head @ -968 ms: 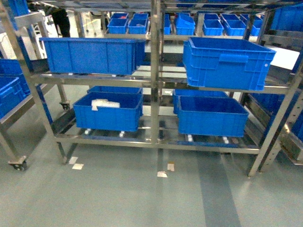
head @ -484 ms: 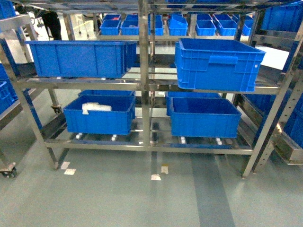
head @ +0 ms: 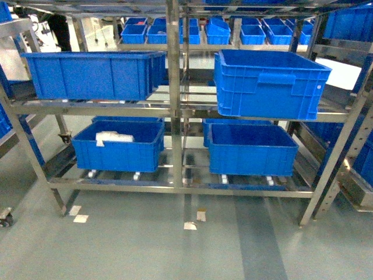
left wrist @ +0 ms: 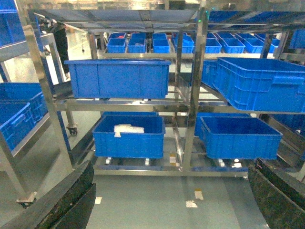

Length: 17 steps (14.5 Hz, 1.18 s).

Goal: Pick red block from blue box to shelf

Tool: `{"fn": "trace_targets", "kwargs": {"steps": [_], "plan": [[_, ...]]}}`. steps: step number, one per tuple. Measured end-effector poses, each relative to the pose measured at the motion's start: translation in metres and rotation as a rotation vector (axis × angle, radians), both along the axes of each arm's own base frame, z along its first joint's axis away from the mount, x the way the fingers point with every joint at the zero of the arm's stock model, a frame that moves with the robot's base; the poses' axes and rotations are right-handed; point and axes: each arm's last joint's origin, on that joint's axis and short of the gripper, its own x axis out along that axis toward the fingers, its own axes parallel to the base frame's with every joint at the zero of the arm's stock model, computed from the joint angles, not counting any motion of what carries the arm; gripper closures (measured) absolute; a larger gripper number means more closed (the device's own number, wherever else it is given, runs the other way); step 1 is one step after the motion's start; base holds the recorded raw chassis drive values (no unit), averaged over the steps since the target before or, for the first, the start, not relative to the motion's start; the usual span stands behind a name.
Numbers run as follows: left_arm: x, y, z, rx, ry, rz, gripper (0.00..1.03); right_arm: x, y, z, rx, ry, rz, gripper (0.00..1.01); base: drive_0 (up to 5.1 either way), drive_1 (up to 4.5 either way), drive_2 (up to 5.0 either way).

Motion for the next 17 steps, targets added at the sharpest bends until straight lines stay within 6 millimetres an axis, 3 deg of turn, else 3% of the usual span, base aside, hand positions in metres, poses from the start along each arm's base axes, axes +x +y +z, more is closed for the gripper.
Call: {"fn": "trace_targets", "kwargs": {"steps": [17], "plan": [[0.0000, 0.0001, 0.0001, 0.000, -0.001, 0.001, 0.05, 0.0000, 0.0000, 0.0000, 0.000, 0.000, 0.000, 0.73, 0.0, 4.28, -4.4]]}}
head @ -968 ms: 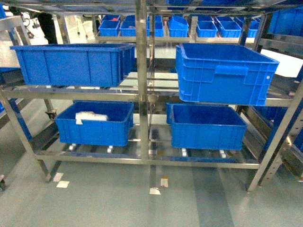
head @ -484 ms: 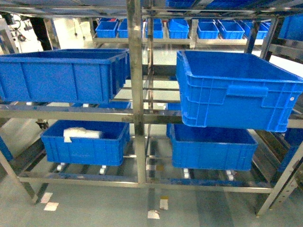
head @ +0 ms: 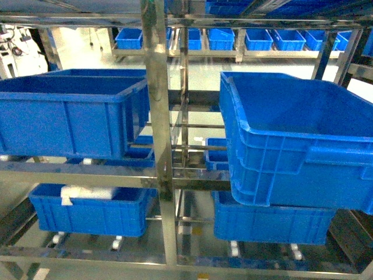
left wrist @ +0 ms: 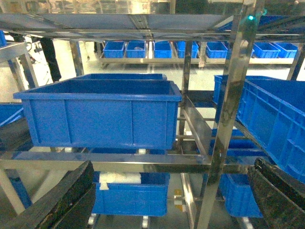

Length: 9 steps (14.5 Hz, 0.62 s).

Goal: Pick red block from blue box to shelf

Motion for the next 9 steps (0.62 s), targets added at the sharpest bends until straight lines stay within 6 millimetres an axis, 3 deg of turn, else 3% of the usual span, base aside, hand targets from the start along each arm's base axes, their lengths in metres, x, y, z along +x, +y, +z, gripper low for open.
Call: {"fn": "trace_targets", "kwargs": {"steps": [7, 9], "plan": [[0.0000, 0.0000, -0.0001, 0.000, 0.001, 0.001, 0.05, 0.0000, 0.0000, 0.0004, 0.000, -0.004, 0.000, 0.73, 0.0, 4.28, -4.4], [0.0001, -0.0001, -0.0002, 0.000, 0.002, -0.002, 0.05, 0.0000, 0.0000, -0.0005, 0.000, 0.005, 0.000, 0.73, 0.0, 0.00, 0.0]]}}
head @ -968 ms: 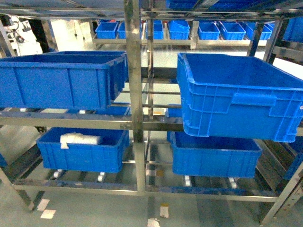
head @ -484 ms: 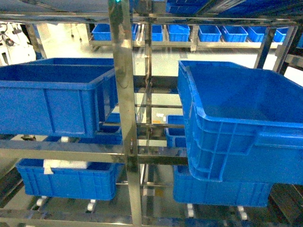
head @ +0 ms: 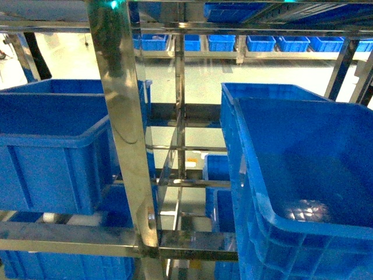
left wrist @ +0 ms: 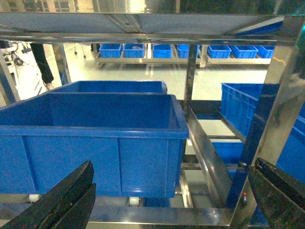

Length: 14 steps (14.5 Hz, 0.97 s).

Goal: Pick red block from blue box to shelf

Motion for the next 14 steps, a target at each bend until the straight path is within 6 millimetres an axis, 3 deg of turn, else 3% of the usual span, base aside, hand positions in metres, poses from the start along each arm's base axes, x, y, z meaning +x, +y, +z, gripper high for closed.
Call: {"fn": "trace_targets", "kwargs": {"steps": [14], "plan": [[0.0000, 0.0001, 0.0001, 0.000, -0.002, 0.002, 0.05, 0.0000, 0.0000, 0.0006, 0.000, -0.006, 0.000, 0.73, 0.0, 0.00, 0.0]]}}
